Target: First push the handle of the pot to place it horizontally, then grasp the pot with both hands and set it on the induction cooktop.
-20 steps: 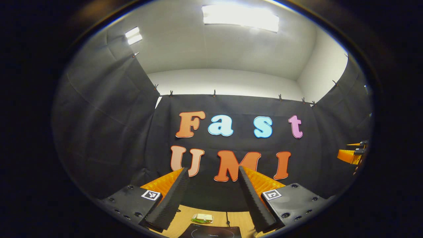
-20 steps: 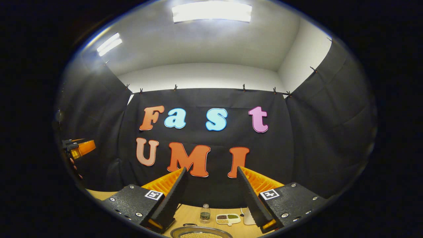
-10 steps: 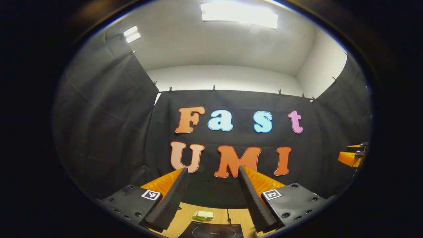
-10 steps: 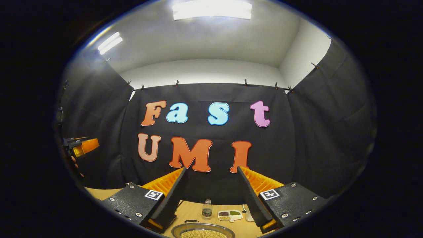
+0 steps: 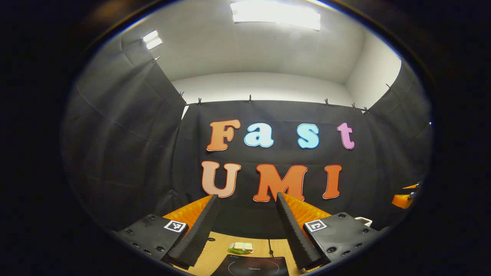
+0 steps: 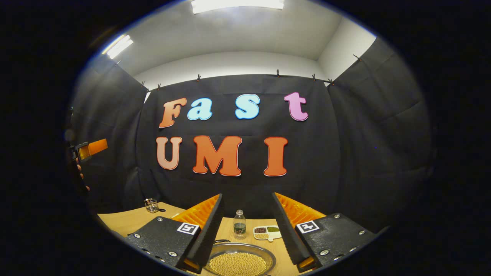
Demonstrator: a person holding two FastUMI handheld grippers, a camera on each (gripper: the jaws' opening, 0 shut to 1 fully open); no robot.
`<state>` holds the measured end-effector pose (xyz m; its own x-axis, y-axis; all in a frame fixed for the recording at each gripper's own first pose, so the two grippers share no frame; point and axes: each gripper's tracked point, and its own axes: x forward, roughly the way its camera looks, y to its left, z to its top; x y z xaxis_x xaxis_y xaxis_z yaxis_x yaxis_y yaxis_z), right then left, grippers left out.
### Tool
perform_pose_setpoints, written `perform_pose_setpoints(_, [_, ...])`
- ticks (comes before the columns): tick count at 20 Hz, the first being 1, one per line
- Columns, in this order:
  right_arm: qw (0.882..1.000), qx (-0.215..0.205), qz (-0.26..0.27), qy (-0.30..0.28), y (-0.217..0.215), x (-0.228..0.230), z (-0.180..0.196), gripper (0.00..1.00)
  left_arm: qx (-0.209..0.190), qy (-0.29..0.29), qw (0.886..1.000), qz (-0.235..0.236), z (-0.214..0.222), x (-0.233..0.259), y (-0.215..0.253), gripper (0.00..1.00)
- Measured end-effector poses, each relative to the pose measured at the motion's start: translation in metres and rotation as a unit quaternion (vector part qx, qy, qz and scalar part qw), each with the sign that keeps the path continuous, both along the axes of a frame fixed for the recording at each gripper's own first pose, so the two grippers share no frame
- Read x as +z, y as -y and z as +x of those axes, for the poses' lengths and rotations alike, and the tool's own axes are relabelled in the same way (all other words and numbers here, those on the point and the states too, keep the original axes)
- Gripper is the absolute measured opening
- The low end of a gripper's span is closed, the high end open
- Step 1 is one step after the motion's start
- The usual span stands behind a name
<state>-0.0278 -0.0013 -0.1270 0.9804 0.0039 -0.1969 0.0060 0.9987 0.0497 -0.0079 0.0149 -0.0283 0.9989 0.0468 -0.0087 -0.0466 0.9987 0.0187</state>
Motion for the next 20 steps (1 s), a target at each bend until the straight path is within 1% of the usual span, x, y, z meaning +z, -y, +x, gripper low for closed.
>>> perform_pose_setpoints(1, [1.000,0.007,0.004,-0.015,-0.002,-0.012,-0.004,0.72,0.000,-0.003,1.000,0.001,0.001,-0.003,0.000,0.96])
perform_pose_setpoints(2, [0.999,0.015,0.008,-0.033,-0.004,-0.026,-0.008,0.68,0.000,-0.006,1.000,0.003,0.002,-0.008,0.001,0.96])
perform_pose_setpoints(3, [0.998,0.026,0.015,-0.052,-0.007,-0.039,-0.013,0.61,0.000,-0.010,1.000,0.003,0.003,-0.012,0.001,0.96])
perform_pose_setpoints(4, [0.996,0.041,0.027,-0.072,-0.010,-0.051,-0.018,0.58,-0.003,-0.015,1.000,0.003,0.004,-0.015,0.003,0.96])
perform_pose_setpoints(5, [0.994,0.054,0.040,-0.091,-0.016,-0.065,-0.026,0.49,-0.005,-0.020,1.000,0.004,0.005,-0.020,0.006,0.96])
perform_pose_setpoints(6, [0.991,0.062,0.051,-0.110,-0.022,-0.076,-0.032,0.45,-0.006,-0.024,1.000,0.004,0.007,-0.023,0.007,0.96])
perform_pose_setpoints(7, [0.988,0.066,0.059,-0.126,-0.024,-0.089,-0.036,0.34,-0.007,-0.027,1.000,0.005,0.007,-0.025,0.007,0.96])
perform_pose_setpoints(8, [0.986,0.066,0.063,-0.141,-0.023,-0.100,-0.040,0.29,-0.006,-0.029,1.000,0.006,0.007,-0.028,0.006,0.96])
perform_pose_setpoints(9, [0.984,0.066,0.065,-0.153,-0.020,-0.110,-0.047,0.20,-0.005,-0.030,1.000,0.006,0.008,-0.029,0.006,0.96])
perform_pose_setpoints(11, [0.976,0.064,0.067,-0.195,-0.020,-0.145,-0.066,0.16,0.000,-0.029,1.000,0.006,0.009,-0.032,0.002,0.96])
perform_pose_setpoints(12, [0.970,0.062,0.073,-0.222,-0.020,-0.163,-0.077,0.16,0.004,-0.028,1.000,0.008,0.010,-0.035,-0.001,0.96])
perform_pose_setpoints(14, [0.961,0.058,0.086,-0.257,-0.019,-0.189,-0.091,0.15,0.013,-0.036,0.999,0.015,0.013,-0.048,-0.006,0.97])
perform_pose_setpoints(15, [0.956,0.053,0.091,-0.272,-0.018,-0.199,-0.094,0.05,0.013,-0.043,0.999,0.014,0.013,-0.054,-0.006,0.97])
perform_pose_setpoints(17, [0.950,0.051,0.095,-0.292,-0.019,-0.211,-0.103,0.00,0.010,-0.057,0.998,0.007,0.014,-0.065,-0.003,0.96])
perform_pose_setpoints(19, [0.944,0.055,0.091,-0.313,-0.022,-0.226,-0.114,0.00,0.012,-0.062,0.998,0.005,0.014,-0.068,-0.007,0.96])
perform_pose_setpoints(20, [0.938,0.055,0.096,-0.329,-0.025,-0.234,-0.119,0.00,0.014,-0.063,0.998,0.006,0.013,-0.068,-0.010,0.97])
